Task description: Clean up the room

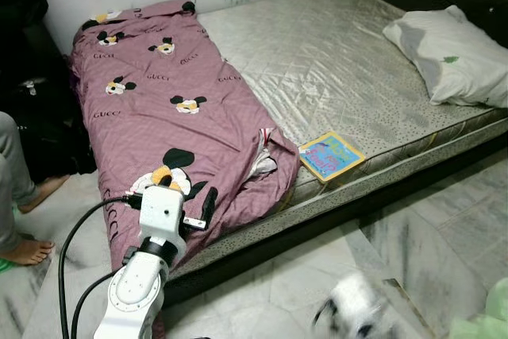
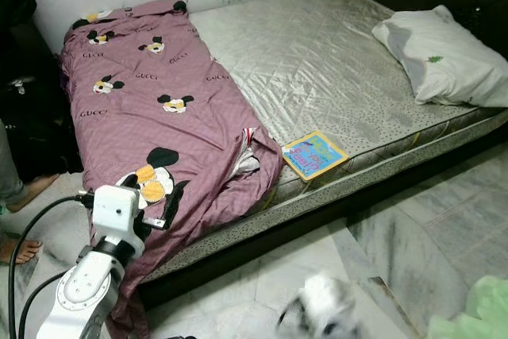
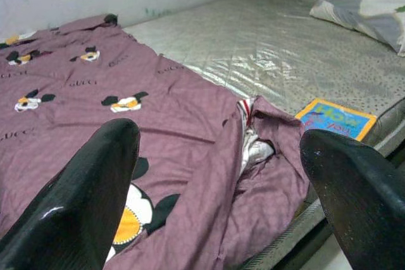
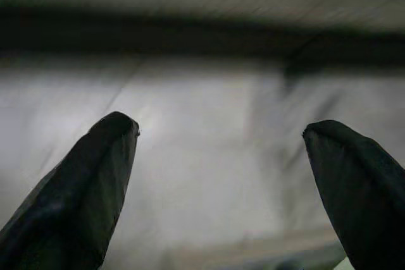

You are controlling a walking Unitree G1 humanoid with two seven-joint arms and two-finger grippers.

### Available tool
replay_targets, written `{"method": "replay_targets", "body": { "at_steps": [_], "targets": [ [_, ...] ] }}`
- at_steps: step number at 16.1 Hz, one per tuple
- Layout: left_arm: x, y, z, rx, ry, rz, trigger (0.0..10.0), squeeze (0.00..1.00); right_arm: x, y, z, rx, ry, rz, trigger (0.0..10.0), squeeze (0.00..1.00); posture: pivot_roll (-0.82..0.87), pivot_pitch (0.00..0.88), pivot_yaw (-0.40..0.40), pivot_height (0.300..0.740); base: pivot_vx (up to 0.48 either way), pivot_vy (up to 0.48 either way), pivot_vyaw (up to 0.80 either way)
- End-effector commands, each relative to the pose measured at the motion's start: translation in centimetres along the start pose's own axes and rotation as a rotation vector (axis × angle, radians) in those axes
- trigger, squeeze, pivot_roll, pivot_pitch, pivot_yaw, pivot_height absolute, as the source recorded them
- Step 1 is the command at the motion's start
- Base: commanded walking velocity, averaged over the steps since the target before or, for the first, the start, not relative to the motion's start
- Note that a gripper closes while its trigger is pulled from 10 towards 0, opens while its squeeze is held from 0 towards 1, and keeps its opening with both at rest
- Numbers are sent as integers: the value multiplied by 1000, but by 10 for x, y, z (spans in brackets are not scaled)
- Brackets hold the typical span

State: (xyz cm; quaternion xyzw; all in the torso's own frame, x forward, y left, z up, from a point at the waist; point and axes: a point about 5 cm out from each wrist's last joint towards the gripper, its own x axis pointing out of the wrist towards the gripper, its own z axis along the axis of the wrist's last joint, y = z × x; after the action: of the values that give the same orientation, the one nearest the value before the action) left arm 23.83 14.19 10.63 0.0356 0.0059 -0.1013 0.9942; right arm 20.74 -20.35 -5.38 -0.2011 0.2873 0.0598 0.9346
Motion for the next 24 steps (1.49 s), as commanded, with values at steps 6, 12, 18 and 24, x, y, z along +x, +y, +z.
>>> {"method": "replay_targets", "body": {
  "at_steps": [6, 12, 18, 24],
  "targets": [
    [12, 5, 3, 6, -18, 3, 10000, 0, -26, -93, 42, 30, -353, -124, 10000, 0, -56, 57, 18, 740, 0, 0, 0],
    [22, 6, 6, 2, -50, 1, 10000, 0, -53, -47, 102, 87, -593, 54, 10000, 0, -65, 20, 27, 740, 0, 0, 0],
    [26, 7, 6, -2, -63, 0, 10000, 0, -86, -31, 147, 93, -712, 147, 10000, 0, -78, 15, 33, 740, 0, 0, 107],
    [23, 6, 6, -5, -71, -5, 10000, 0, -83, -23, 154, 119, -675, 177, 10000, 0, -70, 24, 20, 740, 0, 0, 690]
  ]
}}
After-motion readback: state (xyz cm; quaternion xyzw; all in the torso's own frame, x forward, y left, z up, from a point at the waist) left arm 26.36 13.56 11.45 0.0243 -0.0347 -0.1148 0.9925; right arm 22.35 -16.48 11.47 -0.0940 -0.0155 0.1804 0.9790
